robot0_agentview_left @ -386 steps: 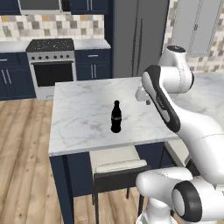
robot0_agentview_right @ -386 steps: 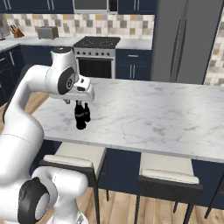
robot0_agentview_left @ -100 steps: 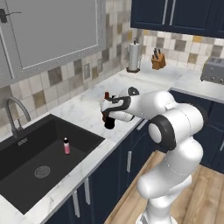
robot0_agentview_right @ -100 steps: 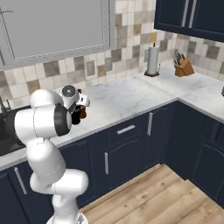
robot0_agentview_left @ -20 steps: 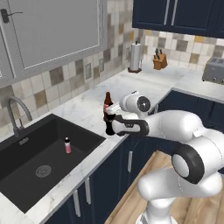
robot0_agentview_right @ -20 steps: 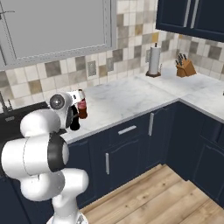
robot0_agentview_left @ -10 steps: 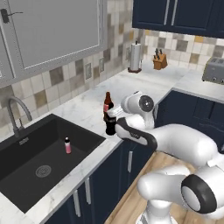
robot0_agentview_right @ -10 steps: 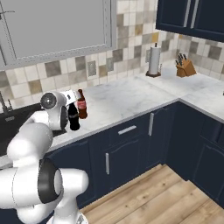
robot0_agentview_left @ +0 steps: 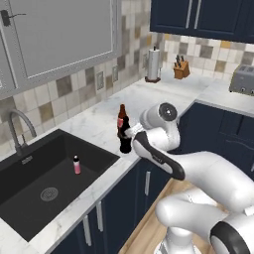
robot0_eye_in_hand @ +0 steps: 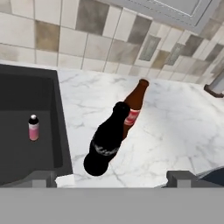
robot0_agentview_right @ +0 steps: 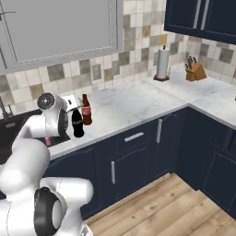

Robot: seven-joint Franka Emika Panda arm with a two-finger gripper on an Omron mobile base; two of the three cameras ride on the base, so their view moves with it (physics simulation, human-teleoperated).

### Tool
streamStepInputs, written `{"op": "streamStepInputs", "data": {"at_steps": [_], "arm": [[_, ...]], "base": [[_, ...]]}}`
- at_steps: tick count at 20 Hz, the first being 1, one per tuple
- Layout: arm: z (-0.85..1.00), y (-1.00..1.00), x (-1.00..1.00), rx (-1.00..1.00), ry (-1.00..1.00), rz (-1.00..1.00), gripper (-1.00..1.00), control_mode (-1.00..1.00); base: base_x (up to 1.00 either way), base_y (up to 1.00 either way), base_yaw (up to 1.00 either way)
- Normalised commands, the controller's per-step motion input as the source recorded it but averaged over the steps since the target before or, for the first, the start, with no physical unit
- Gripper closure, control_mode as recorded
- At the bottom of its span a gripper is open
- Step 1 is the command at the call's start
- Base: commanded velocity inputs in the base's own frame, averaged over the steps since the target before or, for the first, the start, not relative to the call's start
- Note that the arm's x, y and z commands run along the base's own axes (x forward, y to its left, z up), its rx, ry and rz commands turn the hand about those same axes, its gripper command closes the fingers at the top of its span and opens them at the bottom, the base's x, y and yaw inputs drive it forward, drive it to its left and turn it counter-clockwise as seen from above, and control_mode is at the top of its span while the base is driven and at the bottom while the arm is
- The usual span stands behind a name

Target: Place the large bottle from the dining counter next to the other large bottle outside the sink, and place the small bottle from the dining counter next to the other small bottle inside the sink.

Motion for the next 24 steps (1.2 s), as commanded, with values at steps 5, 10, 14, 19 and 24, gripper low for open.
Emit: {"op": "streamStepInputs", "data": {"at_steps": [5,10,14,19,24], "arm": [[-0.01,-0.15,-0.54,-0.03,0.09,-0.02,-1.0,-1.0],[-0.02,-0.07,-0.44,0.0,0.03,-0.06,-1.0,-1.0],[-0.15,-0.03,-0.06,-0.02,0.0,-0.01,-1.0,-1.0],[-0.2,-0.05,0.0,0.0,0.0,0.0,-1.0,-1.0],[-0.04,-0.01,0.0,0.0,0.0,0.0,-1.0,1.0]], "base": [[0.0,0.0,0.0],[0.0,0.0,0.0],[0.0,0.0,0.0],[0.0,0.0,0.0],[-0.32,-0.01,0.0]]}}
